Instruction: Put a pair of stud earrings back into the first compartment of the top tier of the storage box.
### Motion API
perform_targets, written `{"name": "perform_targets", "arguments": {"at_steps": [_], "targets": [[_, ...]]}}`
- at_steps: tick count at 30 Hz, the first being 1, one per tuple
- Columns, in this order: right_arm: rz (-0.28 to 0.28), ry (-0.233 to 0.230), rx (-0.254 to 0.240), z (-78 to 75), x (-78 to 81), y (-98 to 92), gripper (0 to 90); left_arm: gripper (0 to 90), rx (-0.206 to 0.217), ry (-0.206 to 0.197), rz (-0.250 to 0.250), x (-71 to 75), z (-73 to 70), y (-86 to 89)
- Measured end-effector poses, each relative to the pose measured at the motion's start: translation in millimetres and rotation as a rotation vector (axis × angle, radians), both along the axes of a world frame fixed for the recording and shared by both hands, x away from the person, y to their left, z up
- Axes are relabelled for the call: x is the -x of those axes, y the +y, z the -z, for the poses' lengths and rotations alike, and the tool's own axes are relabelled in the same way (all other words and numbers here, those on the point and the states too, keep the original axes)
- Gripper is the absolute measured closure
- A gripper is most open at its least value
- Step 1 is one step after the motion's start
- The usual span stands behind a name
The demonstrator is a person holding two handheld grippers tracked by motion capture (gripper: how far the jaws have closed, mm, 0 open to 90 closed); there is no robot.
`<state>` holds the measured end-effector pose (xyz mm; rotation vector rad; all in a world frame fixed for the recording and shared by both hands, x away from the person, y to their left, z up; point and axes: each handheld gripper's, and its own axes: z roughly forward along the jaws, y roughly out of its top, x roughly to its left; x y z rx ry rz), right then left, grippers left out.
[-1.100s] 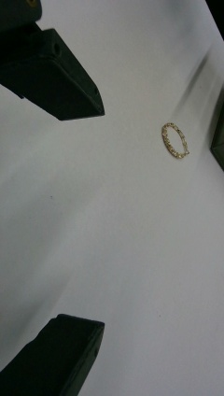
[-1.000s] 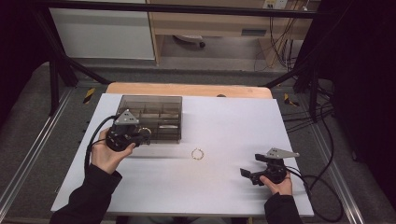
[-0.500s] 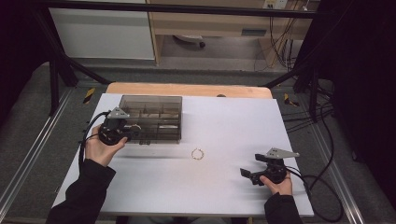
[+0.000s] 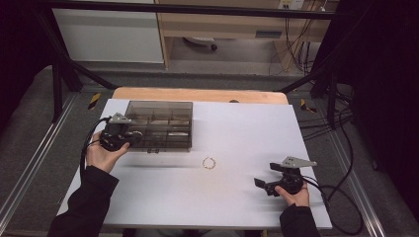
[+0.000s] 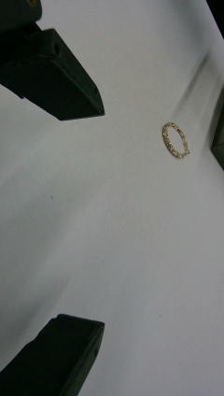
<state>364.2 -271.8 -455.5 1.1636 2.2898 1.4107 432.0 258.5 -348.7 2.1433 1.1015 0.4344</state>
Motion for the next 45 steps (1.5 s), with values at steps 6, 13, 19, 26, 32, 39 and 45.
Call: {"name": "perform_targets", "arguments": {"at_steps": [6, 13, 19, 26, 32, 39, 45], "targets": [[-0.001, -0.002, 0.0, 0.0, 0.0, -0.2, 0.8, 87.1, -0.002, 0.012, -0.025, -3.3, 5.9, 7.0], [0.0, -0.001, 0.0, 0.0, 0.0, -0.1, 0.8, 87.0, -0.005, 0.029, -0.033, -4.5, 12.8, 10.0], [0.0, 0.0, 0.0, 0.0, 0.0, 0.0, 0.8, 87.0, -0.005, 0.037, -0.031, -4.8, 15.0, 9.5], [0.0, 0.001, 0.001, 0.0, 0.0, 0.0, 0.8, 85.3, -0.007, 0.023, -0.035, -4.6, 14.9, 8.6], [0.001, -0.001, 0.001, 0.0, 0.0, -0.1, 0.8, 78.5, 0.021, 0.002, -0.033, -0.6, 7.0, 9.1], [0.001, -0.002, 0.0, -0.2, 0.0, -0.2, 0.8, 64.4, 0.041, -0.049, -0.018, 9.6, -5.6, 6.5], [0.001, -0.002, -0.002, -0.2, 0.1, -0.2, 0.8, 52.4, 0.044, -0.066, 0.003, 17.5, -9.0, 1.4]]}}
